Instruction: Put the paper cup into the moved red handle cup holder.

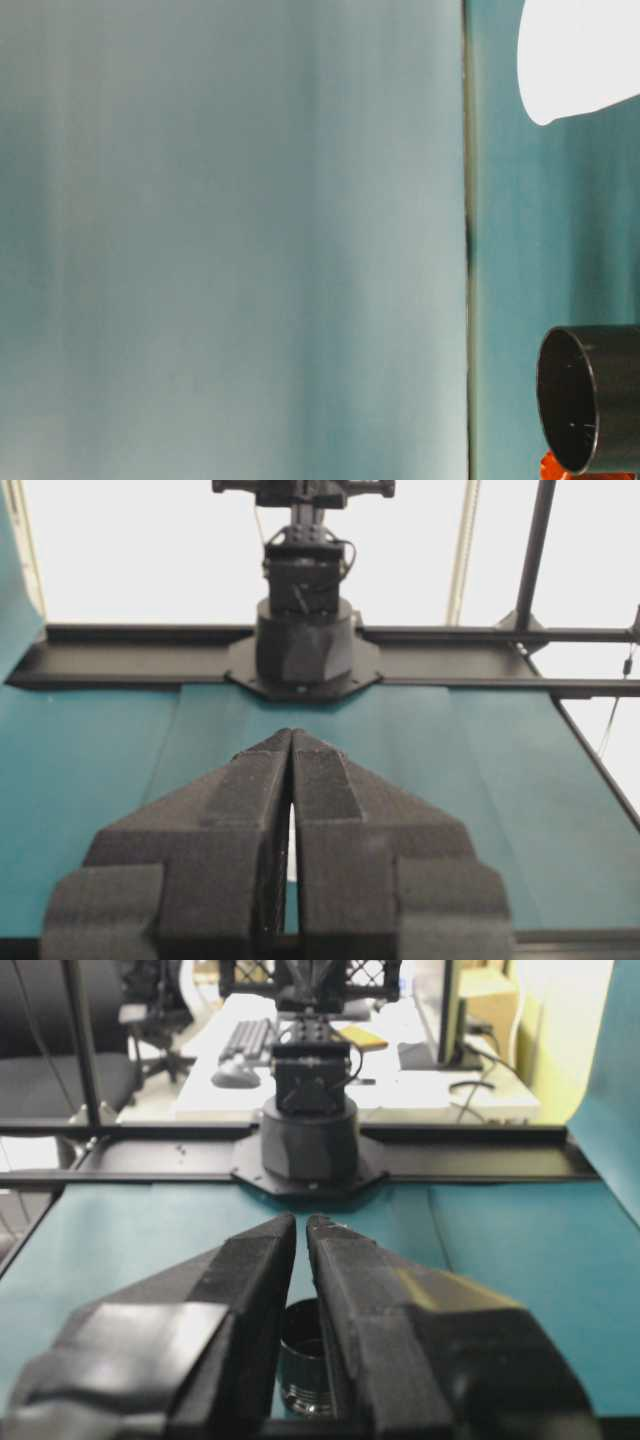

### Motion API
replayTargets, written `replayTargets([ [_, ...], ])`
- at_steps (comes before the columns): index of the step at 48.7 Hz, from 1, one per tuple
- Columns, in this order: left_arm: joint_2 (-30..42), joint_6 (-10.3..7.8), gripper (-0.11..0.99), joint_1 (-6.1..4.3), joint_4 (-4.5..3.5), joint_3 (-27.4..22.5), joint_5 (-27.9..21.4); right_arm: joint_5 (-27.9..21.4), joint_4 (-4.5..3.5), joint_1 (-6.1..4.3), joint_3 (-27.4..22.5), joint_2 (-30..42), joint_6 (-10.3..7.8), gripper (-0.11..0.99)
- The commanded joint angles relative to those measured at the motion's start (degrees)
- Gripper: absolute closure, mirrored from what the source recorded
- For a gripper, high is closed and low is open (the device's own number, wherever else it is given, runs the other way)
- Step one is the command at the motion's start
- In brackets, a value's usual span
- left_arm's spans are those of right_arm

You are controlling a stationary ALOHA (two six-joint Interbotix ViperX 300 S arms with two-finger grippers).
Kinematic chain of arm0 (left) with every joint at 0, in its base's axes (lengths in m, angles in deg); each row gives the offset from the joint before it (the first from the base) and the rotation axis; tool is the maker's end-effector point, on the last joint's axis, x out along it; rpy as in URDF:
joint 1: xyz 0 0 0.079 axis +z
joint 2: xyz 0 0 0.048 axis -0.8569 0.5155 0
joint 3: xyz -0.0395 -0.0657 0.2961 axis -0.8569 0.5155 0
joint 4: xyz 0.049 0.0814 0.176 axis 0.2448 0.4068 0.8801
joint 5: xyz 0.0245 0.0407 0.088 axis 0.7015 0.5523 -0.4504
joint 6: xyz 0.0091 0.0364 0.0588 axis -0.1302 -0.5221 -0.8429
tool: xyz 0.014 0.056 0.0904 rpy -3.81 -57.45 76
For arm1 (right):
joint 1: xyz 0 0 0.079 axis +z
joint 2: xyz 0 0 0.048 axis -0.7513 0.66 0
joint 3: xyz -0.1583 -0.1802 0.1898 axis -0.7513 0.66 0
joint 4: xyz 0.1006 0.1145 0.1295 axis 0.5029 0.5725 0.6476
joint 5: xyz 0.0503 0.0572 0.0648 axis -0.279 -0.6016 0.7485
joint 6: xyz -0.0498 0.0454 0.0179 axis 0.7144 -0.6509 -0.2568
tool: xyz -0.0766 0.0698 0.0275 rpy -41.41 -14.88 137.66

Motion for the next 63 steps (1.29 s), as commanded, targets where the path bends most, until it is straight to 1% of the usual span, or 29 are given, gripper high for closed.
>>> replayTargets([
  [1, 1.49, 2.11, 0.85, 0.0, 0.44, -3.43, -1.32, 0.35, 0.26, 0.26, -1.05, 0.53, -0.35, 0.88],
  [4, 2.29, 2.81, 0.85, 0.0, 0.44, -5.1, -3.78, -1.58, 1.67, 0.35, -1.93, 0.79, -0.79, 0.86],
  [6, 2.99, 3.25, 0.85, 0.0, 0.44, -6.24, -5.89, -3.43, 2.11, 0.26, -2.72, 0.88, -1.23, 0.9],
  [7, 3.25, 3.34, 0.85, 0.0, 0.44, -6.77, -7.12, -4.57, 2.2, 0.35, -3.08, 0.88, -1.41, 0.92],
  [10, 4.39, 3.34, 0.85, -0.18, 0.44, -8.35, -11.25, -7.82, 2.2, 0.26, -4.04, 0.97, -2.02, 0.96],
  [12, 5.45, 3.43, 0.85, -0.26, 0.44, -9.49, -14.85, -10.02, 2.2, 0.35, -4.57, 0.97, -2.46, 0.97],
  [15, 6.86, 3.43, 0.85, -0.35, 0.44, -10.9, -18.63, -12.48, 2.2, 0.26, -5.19, 0.97, -2.99, 0.98],
  [21, 10.46, 3.43, 0.85, -0.7, 0.44, -13.1, -23.29, -16.17, 2.2, 0.26, -5.8, 0.97, -4.04, 0.98],
  [25, 13.36, 3.34, 0.85, -0.7, 0.44, -13.97, -25.4, -17.67, 2.11, 0.26, -5.98, 1.14, -4.83, 0.98],
  [27, 14.85, 3.34, 0.85, -0.7, 0.44, -14.41, -26.28, -18.46, 2.2, 0.26, -5.89, 1.23, -5.36, 0.98],
  [34, 19.95, 3.25, 0.85, -0.7, 0.44, -16.61, -30.67, -21.27, 2.2, 0.18, -5.89, 1.93, -6.42, 0.98],
  [36, 21.71, 3.16, 0.85, -0.7, 0.53, -17.75, -33.05, -21.8, 2.2, 0.09, -5.89, 2.11, -6.68, 0.98],
  [39, 23.99, 2.81, 0.85, -0.7, 0.88, -19.34, -36.91, -22.32, 2.2, 0.0, -5.89, 2.29, -7.03, 0.98],
  [43, 27.16, 2.46, 0.85, -0.53, 0.97, -21.53, -43.24, -22.59, 2.2, -0.09, -5.89, 2.37, -7.56, 0.98],
  [48, 30.85, 1.32, 0.85, -0.44, 1.14, -24.43, -50.62, -23.03, 2.2, -0.18, -5.98, 2.37, -7.91, 0.98],
  [50, 32.17, 0.26, 0.85, -0.26, 1.14, -25.4, -52.82, -23.29, 2.2, -0.18, -5.89, 2.37, -7.91, 0.98],
  [51, 32.7, -0.44, 0.85, -0.18, 1.32, -25.93, -53.79, -23.47, 2.2, -0.18, -5.98, 2.37, -7.91, 0.98],
  [52, 33.31, -1.05, 0.85, -0.18, 1.32, -26.37, -54.58, -23.64, 2.2, -0.26, -5.89, 2.46, -7.91, 0.98],
  [56, 34.98, -4.39, 0.85, 0.18, 1.32, -27.86, -56.69, -24.17, 2.2, -0.26, -5.98, 2.37, -8.0, 0.98],
  [59, 36.12, -6.68, 0.85, 0.18, 1.32, -28.74, -57.74, -24.35, 2.2, -0.26, -5.98, 2.37, -8.0, 0.98],
  [61, 36.74, -7.65, 0.85, 0.26, 1.32, -29.18, -58.45, -24.43, 2.2, -0.26, -5.89, 2.37, -8.0, 0.98],
  [63, 37.27, -7.65, 0.85, 0.44, 1.32, -29.53, -59.06, -24.52, 2.2, -0.26, -5.89, 2.37, -8.0, 0.98],
])
